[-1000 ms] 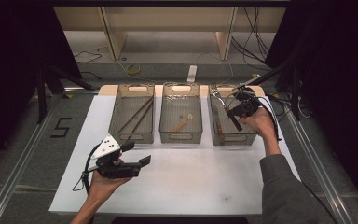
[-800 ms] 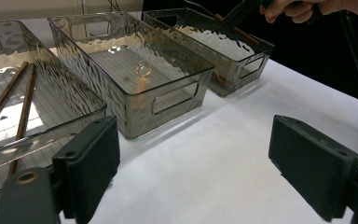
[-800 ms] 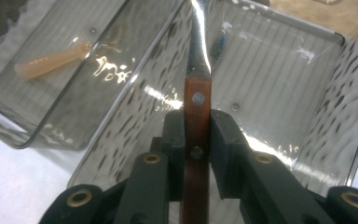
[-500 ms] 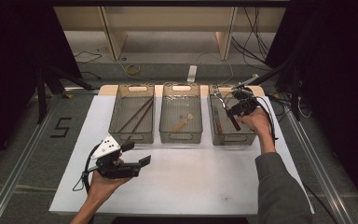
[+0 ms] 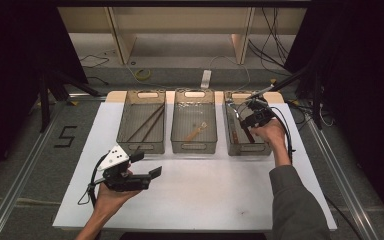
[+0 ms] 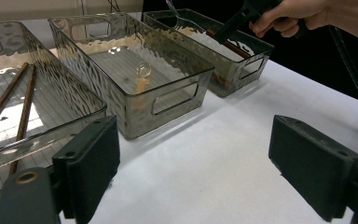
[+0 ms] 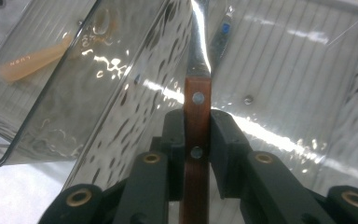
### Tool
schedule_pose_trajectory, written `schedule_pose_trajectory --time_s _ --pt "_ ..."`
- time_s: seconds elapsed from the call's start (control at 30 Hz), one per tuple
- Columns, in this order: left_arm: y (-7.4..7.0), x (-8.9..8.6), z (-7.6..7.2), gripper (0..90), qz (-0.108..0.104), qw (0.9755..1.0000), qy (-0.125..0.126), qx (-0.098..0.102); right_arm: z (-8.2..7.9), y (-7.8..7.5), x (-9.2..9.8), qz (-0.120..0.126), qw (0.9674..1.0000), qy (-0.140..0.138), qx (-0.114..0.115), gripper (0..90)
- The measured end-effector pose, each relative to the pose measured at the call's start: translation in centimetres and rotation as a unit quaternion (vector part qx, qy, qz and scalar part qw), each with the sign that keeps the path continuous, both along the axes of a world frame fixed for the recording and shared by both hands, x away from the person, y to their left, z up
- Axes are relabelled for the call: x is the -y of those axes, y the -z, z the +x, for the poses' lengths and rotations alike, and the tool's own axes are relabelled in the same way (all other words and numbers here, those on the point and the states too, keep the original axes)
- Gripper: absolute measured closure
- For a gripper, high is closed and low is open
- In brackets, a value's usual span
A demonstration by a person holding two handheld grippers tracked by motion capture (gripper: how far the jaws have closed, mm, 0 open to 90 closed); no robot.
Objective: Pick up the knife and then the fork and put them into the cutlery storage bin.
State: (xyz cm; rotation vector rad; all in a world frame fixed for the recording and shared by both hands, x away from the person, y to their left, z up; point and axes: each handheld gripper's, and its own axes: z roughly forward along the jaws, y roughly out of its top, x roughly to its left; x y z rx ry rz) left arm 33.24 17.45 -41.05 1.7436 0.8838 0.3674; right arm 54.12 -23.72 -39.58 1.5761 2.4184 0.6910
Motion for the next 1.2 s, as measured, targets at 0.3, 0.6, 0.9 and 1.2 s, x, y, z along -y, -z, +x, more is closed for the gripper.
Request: schedule_pose_trajectory --time_s 0.3,0.6,0.9,1.2 --pt "0.0 0.0 0.0 15.7 0.0 1.0 0.0 0.0 -0.1 -0.5 -0.1 0.021 0.9998 -0.001 0.008 57.7" --pt "0.0 0.0 0.0 15.7 0.0 1.0 0.0 0.0 -1.9 -2.1 -0.2 0.049 0.9975 -0.023 0.045 51.5" --pt "0.1 0.0 0.1 15.7 -0.004 1.0 0.002 -0.004 -4.6 -2.9 -0.5 0.071 0.9937 -0.05 0.07 39.1" --pt "0.1 0.0 0.1 15.7 -0.003 1.0 0.002 -0.005 -7.7 -3.5 -1.1 0.103 0.9856 -0.071 0.114 35.5"
